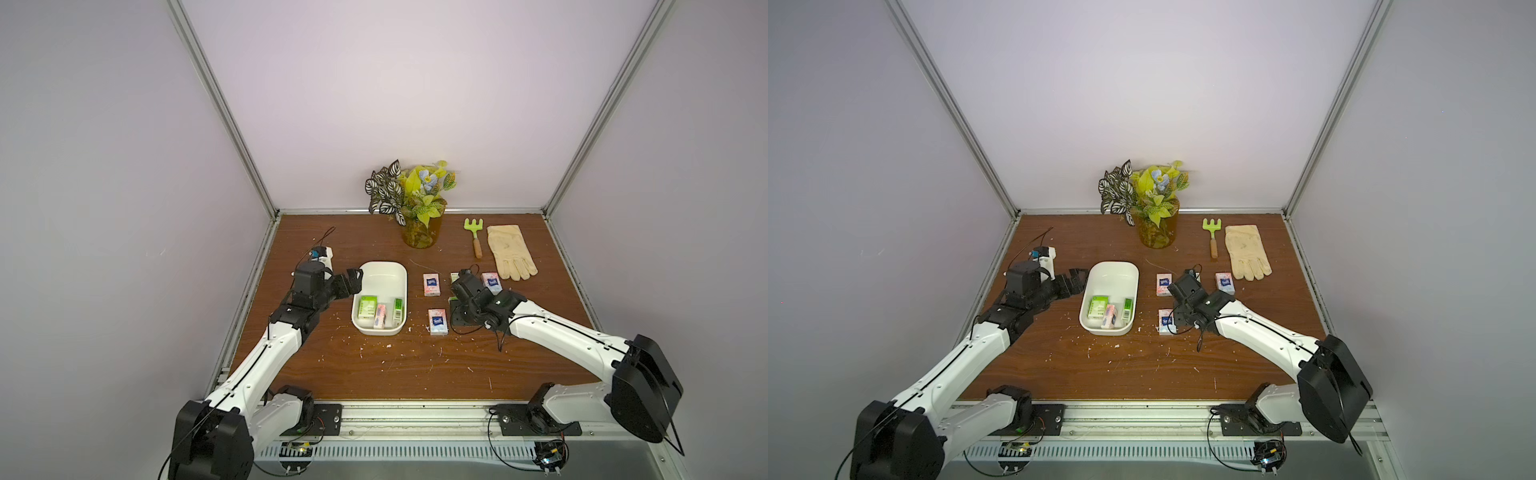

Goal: Take the pocket tissues out of the storage box
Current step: Place the pocket tissues at the center of the board.

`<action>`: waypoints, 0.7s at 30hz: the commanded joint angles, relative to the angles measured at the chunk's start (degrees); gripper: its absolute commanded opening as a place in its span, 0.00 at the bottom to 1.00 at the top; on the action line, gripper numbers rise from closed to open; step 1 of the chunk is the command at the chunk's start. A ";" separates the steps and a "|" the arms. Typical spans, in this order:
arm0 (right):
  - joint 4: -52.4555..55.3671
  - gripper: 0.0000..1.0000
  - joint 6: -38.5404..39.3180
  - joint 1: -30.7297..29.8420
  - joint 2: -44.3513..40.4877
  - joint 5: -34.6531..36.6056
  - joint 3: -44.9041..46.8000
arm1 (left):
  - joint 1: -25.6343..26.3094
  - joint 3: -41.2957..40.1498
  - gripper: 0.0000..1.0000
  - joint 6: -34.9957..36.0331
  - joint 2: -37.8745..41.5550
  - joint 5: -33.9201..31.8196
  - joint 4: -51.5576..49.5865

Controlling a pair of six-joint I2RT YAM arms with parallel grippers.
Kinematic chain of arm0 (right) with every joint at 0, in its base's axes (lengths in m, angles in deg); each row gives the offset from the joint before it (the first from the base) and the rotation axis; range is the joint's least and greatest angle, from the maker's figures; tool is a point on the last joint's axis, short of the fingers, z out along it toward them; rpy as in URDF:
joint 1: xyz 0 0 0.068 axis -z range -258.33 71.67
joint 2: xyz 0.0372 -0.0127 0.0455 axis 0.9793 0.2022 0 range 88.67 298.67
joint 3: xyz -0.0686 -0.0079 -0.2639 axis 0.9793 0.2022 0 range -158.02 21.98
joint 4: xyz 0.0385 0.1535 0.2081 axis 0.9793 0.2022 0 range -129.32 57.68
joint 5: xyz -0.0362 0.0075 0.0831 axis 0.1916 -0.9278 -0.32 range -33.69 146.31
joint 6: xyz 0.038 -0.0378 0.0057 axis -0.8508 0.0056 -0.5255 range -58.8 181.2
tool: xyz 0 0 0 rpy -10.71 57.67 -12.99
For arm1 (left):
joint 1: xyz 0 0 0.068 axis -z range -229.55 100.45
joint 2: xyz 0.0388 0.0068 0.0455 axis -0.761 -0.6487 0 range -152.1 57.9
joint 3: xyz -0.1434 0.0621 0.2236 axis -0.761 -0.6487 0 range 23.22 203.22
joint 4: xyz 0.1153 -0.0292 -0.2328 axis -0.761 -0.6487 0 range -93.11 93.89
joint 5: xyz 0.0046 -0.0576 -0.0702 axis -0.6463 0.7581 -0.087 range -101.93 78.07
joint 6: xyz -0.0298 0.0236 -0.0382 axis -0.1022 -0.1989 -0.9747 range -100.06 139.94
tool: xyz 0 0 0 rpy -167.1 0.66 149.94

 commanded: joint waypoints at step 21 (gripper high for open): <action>-6.21 0.51 2.43 4.99 6.74 -2.83 5.07 | -0.79 -0.01 1.00 -0.22 -0.88 0.56 -0.72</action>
